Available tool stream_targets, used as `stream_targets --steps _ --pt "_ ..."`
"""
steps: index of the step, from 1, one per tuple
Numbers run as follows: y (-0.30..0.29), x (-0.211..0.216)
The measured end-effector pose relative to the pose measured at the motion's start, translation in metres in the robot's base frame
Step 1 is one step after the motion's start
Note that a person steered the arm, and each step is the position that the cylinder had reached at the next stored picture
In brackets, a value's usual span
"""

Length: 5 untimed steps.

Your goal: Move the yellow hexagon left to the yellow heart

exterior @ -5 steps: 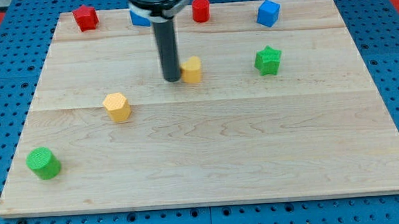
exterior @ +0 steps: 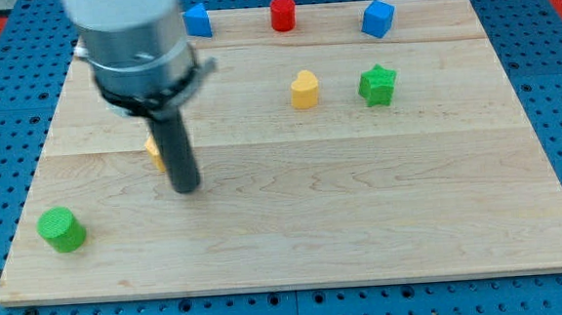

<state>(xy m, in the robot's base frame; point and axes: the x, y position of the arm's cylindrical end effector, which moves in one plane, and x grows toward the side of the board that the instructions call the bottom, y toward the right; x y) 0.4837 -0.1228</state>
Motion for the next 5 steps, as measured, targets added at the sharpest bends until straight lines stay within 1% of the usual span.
stream_targets --steps 1,2,3,4,5 --pt "-0.001 -0.046" --pt "-0.008 -0.045" --pt "-0.028 0.002" --pt "-0.044 -0.019" --pt "-0.052 -0.052"
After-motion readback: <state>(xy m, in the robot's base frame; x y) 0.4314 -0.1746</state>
